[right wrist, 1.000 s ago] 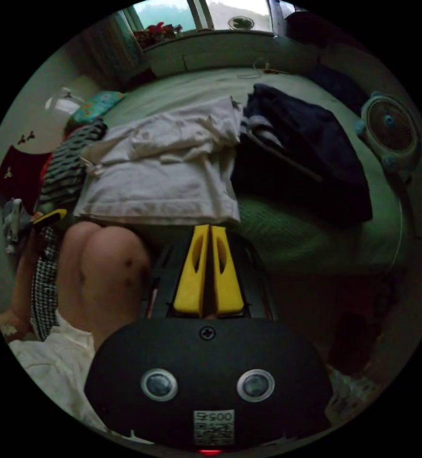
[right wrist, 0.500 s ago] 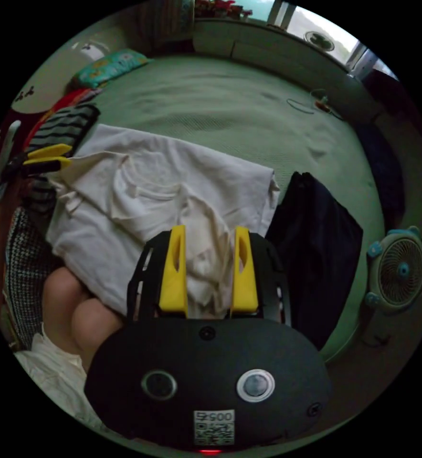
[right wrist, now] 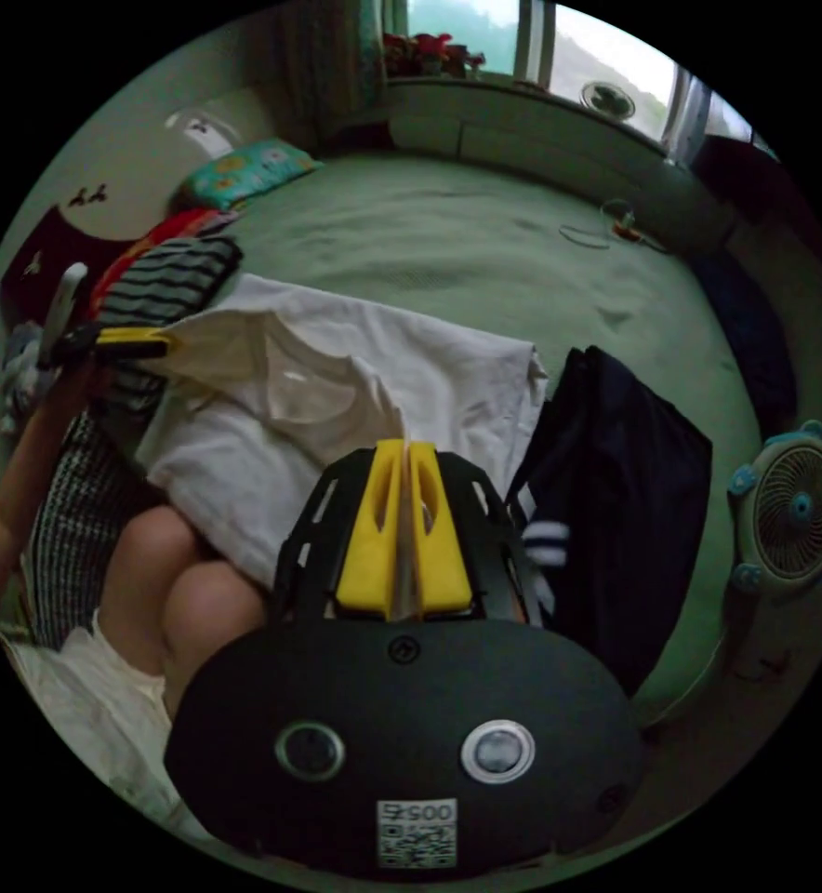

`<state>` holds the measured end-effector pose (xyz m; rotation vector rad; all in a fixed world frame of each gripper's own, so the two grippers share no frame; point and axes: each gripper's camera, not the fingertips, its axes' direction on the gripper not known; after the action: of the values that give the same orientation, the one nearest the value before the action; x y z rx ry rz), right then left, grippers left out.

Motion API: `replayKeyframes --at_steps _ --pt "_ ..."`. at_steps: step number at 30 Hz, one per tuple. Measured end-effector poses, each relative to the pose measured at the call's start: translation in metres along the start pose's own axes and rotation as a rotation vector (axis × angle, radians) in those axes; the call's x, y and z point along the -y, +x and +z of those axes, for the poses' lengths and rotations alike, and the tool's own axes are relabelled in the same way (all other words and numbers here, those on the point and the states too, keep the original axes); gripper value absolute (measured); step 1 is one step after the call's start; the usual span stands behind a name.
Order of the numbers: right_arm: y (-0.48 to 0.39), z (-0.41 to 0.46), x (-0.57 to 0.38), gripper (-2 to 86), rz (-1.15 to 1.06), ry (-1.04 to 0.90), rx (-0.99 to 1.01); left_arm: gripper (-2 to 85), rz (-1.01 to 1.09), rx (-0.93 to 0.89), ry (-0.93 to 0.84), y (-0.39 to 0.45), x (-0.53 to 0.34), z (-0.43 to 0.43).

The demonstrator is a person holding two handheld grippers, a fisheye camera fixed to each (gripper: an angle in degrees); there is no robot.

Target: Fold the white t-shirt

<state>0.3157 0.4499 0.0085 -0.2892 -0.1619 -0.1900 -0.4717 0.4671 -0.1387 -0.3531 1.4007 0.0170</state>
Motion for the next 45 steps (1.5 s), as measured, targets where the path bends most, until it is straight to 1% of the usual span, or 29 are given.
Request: replayKeyframes --at_steps 3,5,8,10,12,14,16,19,21,23,26,28,30,32,35,37,38,41,43,45 --pt "-0.011 -0.026 -0.04 -1.6 -0.03 0.039 0.034 4.1 0.032 -0.012 0.025 0.006 -0.03 -0.011" --pt "-0.016 -0.028 -0.068 -1.5 -0.026 0.048 0.04 4.8 0.006 -0.009 0.015 0.008 -0.05 -0.004" --pt "-0.015 -0.005 -0.112 -0.6 0.023 0.012 0.092 6.2 -0.087 0.022 -0.001 0.005 -0.081 0.019" --pt "-0.011 0.022 -0.139 3.6 0.094 -0.02 0.153 7.4 -0.144 0.022 -0.042 0.001 -0.095 0.035" --pt "-0.01 0.031 -0.152 4.9 0.111 -0.042 0.135 8.5 -0.196 0.02 -0.043 -0.006 -0.104 0.04" --pt "-0.009 0.024 -0.157 6.7 0.116 -0.028 0.141 8.7 -0.221 -0.01 -0.028 -0.011 -0.105 0.035" --pt "-0.012 0.012 -0.155 8.0 0.065 -0.044 0.117 8.7 -0.214 -0.007 -0.007 -0.012 -0.103 0.028" --pt "-0.019 -0.004 -0.15 8.5 -0.016 -0.021 0.063 8.5 -0.197 0.017 0.022 -0.013 -0.096 0.02" --pt "-0.02 -0.008 -0.146 8.5 -0.03 0.004 0.065 8.2 -0.19 0.016 0.045 -0.014 -0.09 0.02" --pt "-0.018 -0.006 -0.145 8.5 -0.021 0.017 0.074 8.2 -0.187 0.004 0.03 -0.015 -0.088 0.028" --pt "-0.007 0.017 -0.151 8.0 0.023 -0.032 0.05 8.1 -0.219 0.012 -0.021 -0.021 -0.089 0.046" --pt "0.008 0.037 -0.163 6.8 0.074 -0.114 0.017 8.0 -0.24 0.001 -0.006 -0.027 -0.088 0.049" --pt "0.017 0.037 -0.169 6.9 0.084 -0.136 0.033 7.9 -0.242 -0.028 0.056 -0.034 -0.077 0.045" --pt "0.023 0.026 -0.168 7.3 0.068 -0.105 0.015 8.0 -0.227 -0.025 0.103 -0.04 -0.058 0.039" --pt "0.036 -0.003 -0.143 8.8 0.054 0.017 -0.003 8.4 -0.193 0.005 0.155 -0.051 -0.01 0.036" --pt "0.051 -0.016 -0.109 10.9 0.072 0.121 0.002 8.5 -0.187 0.026 0.193 -0.059 0.023 0.039" --pt "0.056 -0.015 -0.1 11.5 0.075 0.136 0.003 8.5 -0.192 0.041 0.199 -0.065 0.045 0.044" --pt "0.092 0.008 -0.049 12.9 0.158 0.133 0.015 8.1 -0.215 0.013 0.155 -0.081 0.098 0.074" --pt "0.132 0.041 -0.017 12.0 0.298 0.087 0.018 6.8 -0.237 -0.003 0.115 -0.087 0.123 0.098" --pt "0.157 0.069 -0.001 10.3 0.357 0.025 0.035 3.4 -0.285 0.012 0.045 -0.093 0.151 0.133"
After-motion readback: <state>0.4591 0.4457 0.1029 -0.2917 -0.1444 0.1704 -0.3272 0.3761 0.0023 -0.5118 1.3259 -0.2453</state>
